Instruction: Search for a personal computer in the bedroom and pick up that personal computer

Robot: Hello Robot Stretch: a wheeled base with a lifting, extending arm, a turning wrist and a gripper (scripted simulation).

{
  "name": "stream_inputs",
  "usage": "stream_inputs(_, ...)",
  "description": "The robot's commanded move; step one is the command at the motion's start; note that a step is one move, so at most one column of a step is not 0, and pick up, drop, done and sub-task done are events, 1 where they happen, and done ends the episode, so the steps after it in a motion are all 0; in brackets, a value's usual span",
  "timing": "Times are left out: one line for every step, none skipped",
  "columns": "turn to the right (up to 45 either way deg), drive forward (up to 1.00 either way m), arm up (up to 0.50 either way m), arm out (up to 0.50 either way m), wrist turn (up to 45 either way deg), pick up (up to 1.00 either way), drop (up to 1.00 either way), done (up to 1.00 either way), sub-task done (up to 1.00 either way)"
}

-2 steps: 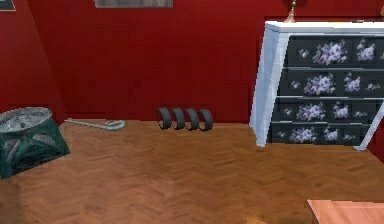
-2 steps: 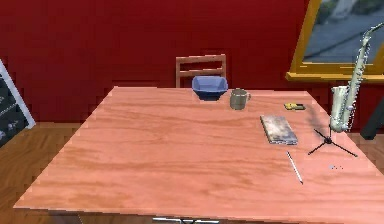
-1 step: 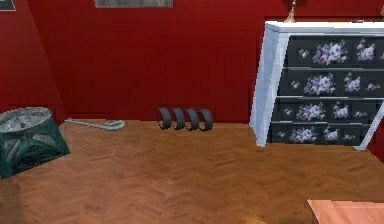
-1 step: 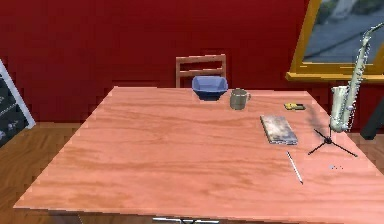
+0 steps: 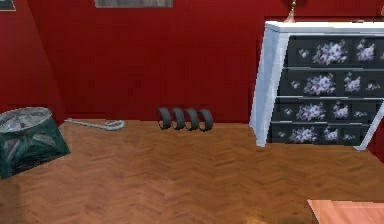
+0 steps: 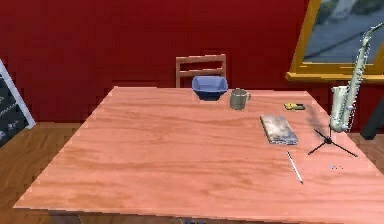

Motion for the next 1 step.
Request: stream_inputs(0.0, 0.00, 0.00, 0.00, 0.0, 0.00, 0.00, 1.00, 0.00)
